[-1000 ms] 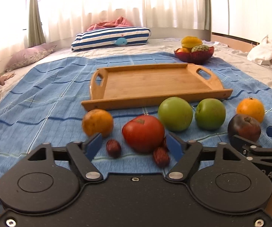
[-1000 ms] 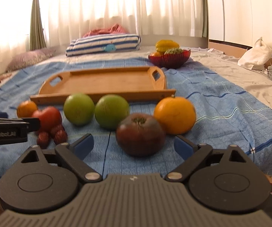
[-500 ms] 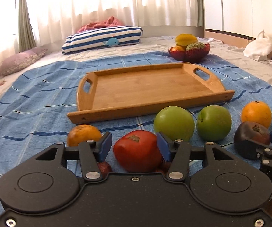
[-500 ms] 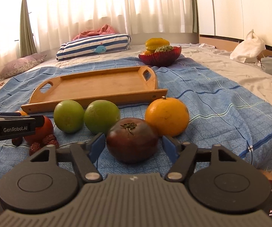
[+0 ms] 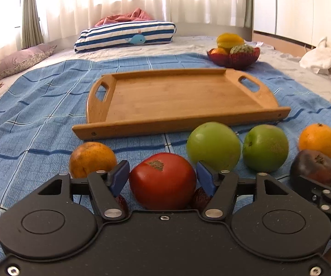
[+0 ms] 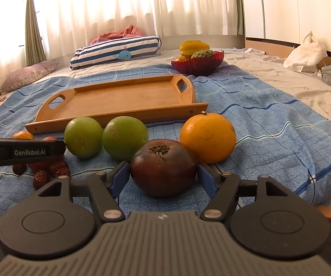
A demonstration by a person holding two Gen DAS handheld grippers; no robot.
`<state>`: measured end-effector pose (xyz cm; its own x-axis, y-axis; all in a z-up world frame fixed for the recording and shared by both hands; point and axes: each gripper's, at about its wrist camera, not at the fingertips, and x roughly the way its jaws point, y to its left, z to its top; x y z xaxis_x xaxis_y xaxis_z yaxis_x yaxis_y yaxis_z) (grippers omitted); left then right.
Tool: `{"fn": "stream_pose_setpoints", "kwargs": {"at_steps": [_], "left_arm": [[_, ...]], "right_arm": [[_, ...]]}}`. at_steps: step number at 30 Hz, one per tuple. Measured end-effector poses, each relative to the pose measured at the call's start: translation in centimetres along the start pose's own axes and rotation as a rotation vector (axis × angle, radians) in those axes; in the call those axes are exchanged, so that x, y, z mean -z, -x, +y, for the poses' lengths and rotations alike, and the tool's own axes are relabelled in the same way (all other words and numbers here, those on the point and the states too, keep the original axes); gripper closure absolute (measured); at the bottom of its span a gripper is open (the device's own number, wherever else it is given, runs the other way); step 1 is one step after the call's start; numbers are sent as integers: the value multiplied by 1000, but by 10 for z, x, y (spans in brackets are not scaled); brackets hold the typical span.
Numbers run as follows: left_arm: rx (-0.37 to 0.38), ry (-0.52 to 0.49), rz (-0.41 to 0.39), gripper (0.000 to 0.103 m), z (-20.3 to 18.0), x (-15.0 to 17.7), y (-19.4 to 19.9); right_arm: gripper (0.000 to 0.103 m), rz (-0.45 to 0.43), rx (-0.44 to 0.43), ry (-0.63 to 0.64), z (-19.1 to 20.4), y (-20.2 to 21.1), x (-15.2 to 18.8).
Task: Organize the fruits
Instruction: 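Grasp the red tomato with the left tool while the right tool grasps the dark tomato, then carry both tomatoes onto the wooden tray and open both tools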
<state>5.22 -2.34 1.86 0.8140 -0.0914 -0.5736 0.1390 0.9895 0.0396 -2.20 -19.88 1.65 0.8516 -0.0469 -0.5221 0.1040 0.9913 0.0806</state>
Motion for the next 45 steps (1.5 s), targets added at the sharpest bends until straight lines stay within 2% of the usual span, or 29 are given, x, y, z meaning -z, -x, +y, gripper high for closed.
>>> {"fn": "stream_pose_setpoints", "kwargs": {"at_steps": [10, 13, 18, 29, 35, 45], "left_arm": [[-22, -15, -4, 41, -5, 2, -3], [-37, -32, -13, 42, -9, 3, -1], [-39, -1, -16, 42, -9, 2, 4], [-24, 14, -70, 42, -1, -10, 33], [-16, 11, -68, 42, 5, -32, 37], [2, 12, -50, 42, 15, -77, 33]], "right_arm": [[24, 28, -3, -31, -2, -13, -1], [34, 25, -3, -38, -2, -13, -1], [37, 23, -6, -44, -3, -10, -1], [37, 1, -92, -50, -4, 3, -2], [37, -38, -120, -31, -1, 11, -17], [37, -76, -184, -4, -4, 3, -69]]}}
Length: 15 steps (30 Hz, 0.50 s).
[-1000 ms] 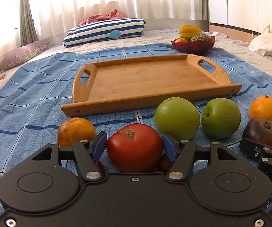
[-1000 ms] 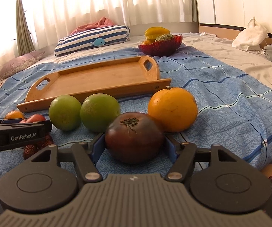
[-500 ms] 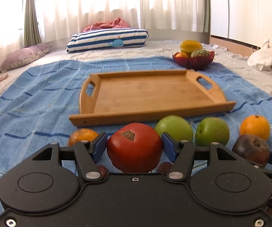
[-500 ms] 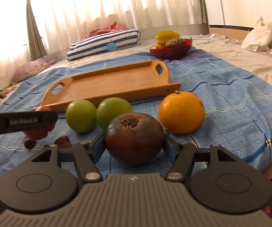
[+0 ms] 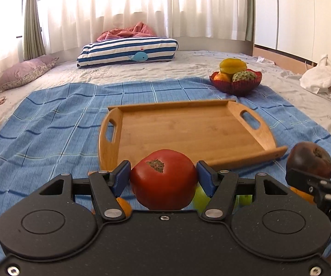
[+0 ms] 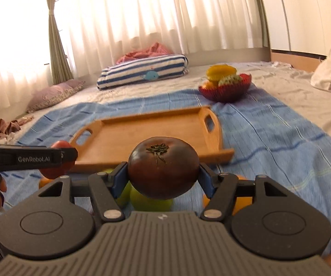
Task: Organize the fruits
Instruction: 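Carry both tomatoes onto the wooden tray and open both tools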
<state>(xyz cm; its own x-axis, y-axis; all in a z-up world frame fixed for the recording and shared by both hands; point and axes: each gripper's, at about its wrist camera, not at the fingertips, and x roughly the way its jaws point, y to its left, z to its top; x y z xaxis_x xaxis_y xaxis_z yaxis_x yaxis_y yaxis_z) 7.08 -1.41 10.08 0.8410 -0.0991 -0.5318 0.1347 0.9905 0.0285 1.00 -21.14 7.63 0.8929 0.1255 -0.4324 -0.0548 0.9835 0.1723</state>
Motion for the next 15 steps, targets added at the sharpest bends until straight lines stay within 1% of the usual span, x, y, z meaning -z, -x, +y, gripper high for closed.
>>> {"fn": "stream_pose_setpoints", "kwargs": {"at_steps": [3, 9, 12, 15], "left_arm": [[12, 13, 9, 42, 1, -12, -4], [19, 32, 33, 42, 1, -31, -21], [21, 67, 47, 43, 4, -38, -36], [14, 79, 58, 43, 4, -43, -47]], "right_arm": [[37, 0, -22, -3, -3, -8, -14], [37, 12, -33, 22, -7, -32, -36], [37, 42, -44, 9, -11, -50, -44], [37, 70, -43, 7, -16, -68, -50]]}}
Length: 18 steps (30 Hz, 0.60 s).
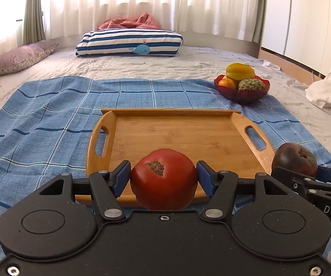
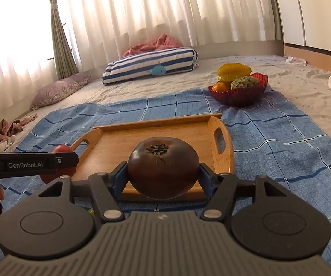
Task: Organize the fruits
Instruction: 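Carry both tomatoes onto the wooden tray and open both tools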
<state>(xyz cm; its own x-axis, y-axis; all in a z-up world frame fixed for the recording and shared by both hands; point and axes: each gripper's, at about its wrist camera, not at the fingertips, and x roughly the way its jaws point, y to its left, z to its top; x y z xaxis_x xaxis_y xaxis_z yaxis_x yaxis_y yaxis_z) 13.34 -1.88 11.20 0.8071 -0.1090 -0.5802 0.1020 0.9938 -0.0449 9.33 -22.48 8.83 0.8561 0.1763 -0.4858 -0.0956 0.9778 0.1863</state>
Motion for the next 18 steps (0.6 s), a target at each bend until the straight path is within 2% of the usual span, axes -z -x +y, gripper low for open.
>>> {"fn": "stream_pose_setpoints", "kwargs": {"at_steps": [5, 12, 18], "left_arm": [[5, 18, 34, 43, 3, -11, -26], [-3, 51, 107, 43, 7, -18, -73], [-24, 68, 151, 43, 12, -18, -101]], "right_arm": [[37, 44, 16, 21, -6, -28, -10], [37, 186, -6, 18, -14, -85, -27], [37, 230, 29, 85, -10, -111, -27]]}}
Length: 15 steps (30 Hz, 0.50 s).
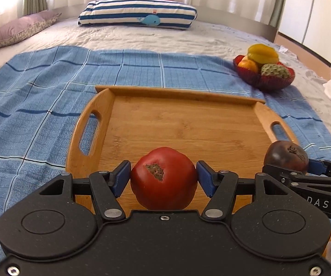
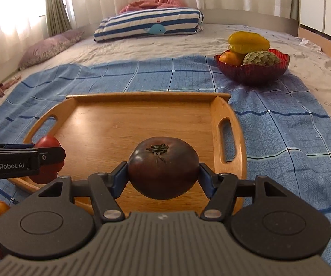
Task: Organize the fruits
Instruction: 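Carry both tomatoes onto the wooden tray and open both tools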
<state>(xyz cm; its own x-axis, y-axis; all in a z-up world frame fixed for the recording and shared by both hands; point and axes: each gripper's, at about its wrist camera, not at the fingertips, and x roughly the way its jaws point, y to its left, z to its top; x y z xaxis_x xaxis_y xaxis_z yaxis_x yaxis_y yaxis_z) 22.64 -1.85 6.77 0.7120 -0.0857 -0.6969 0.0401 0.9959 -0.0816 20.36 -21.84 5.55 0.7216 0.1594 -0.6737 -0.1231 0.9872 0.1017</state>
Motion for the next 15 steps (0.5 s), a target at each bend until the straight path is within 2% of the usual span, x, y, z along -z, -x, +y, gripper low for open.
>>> {"fn": "stream_pose_setpoints", "kwargs": {"at_steps": [15], "left_arm": [[-11, -19, 13, 43, -5, 1, -20]], "right_arm": [[37, 65, -17, -22, 0, -19, 2]]}}
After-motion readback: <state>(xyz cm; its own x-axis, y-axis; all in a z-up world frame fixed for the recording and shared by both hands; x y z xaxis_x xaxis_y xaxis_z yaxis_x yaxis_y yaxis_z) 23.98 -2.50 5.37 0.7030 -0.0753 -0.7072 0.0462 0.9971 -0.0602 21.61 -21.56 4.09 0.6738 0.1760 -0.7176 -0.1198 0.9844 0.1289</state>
